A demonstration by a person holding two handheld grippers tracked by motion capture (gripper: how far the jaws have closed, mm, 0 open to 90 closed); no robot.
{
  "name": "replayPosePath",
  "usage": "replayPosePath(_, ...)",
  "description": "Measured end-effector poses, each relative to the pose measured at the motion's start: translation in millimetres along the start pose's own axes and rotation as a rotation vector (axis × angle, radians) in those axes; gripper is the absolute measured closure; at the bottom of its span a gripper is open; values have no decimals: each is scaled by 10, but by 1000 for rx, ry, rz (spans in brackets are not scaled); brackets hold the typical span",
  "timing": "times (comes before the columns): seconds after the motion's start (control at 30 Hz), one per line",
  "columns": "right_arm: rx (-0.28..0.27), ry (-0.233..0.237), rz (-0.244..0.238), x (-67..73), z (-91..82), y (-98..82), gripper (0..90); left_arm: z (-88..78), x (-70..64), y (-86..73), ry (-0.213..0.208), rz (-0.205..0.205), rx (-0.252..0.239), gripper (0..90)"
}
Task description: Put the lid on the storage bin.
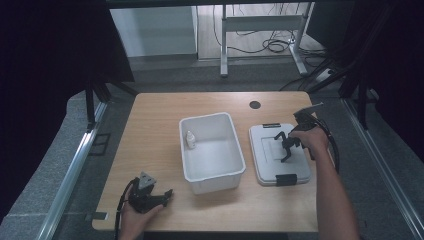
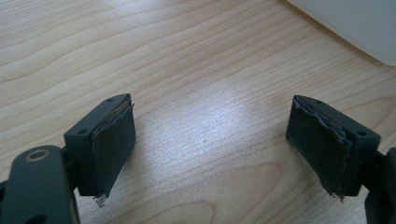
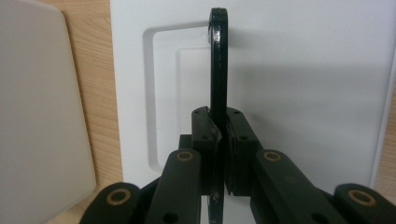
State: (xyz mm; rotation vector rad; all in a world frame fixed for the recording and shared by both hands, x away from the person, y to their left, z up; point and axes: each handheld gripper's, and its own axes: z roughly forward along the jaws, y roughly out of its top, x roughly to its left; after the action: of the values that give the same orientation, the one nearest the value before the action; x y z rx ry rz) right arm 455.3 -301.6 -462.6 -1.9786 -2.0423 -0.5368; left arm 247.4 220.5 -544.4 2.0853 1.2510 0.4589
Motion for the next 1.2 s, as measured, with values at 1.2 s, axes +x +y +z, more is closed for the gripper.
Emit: replayPosePath(1.2, -106, 130, -60, 317, -672, -200, 839, 2, -1, 2, 2, -1, 0, 156)
